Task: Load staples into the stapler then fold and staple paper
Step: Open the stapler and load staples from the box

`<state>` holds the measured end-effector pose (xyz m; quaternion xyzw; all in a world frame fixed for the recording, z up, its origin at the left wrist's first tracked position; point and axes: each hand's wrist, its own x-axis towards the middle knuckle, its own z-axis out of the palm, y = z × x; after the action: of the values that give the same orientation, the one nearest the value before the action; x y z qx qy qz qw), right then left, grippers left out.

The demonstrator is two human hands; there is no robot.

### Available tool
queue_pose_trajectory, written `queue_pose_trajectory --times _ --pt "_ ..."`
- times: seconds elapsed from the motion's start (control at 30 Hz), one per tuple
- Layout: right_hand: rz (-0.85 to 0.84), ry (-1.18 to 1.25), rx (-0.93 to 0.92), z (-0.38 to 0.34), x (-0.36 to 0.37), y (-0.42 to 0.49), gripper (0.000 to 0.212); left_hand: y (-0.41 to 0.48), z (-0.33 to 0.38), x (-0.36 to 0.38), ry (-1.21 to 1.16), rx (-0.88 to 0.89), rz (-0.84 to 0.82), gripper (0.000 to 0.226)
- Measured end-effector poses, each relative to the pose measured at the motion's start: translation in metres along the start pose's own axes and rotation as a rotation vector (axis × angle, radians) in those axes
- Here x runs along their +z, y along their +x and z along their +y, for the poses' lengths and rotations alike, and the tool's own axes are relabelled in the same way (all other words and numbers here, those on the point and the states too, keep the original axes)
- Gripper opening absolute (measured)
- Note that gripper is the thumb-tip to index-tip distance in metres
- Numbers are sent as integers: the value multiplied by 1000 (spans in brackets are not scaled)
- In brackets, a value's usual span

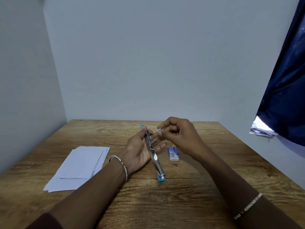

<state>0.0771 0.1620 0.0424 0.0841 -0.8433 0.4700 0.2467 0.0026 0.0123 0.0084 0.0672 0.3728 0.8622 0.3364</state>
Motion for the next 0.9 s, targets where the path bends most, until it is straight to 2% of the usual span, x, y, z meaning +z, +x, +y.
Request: queue_pose_trajectory --times 0.23,0.5,0.77,0.9 --pt "43 117 86 -5 12 -6 8 -3 -6 5 -81 -14 -88 38" --pt "145 -3 133 -7 21 -6 10 -1 -9 7 -150 -7 -104 35" --pt "192 63 195 -9 26 -7 9 -5 -9 10 -134 23 -116 33" --pt "211 174 272 -8 31 -10 11 -9 -9 12 -108 29 -138 32"
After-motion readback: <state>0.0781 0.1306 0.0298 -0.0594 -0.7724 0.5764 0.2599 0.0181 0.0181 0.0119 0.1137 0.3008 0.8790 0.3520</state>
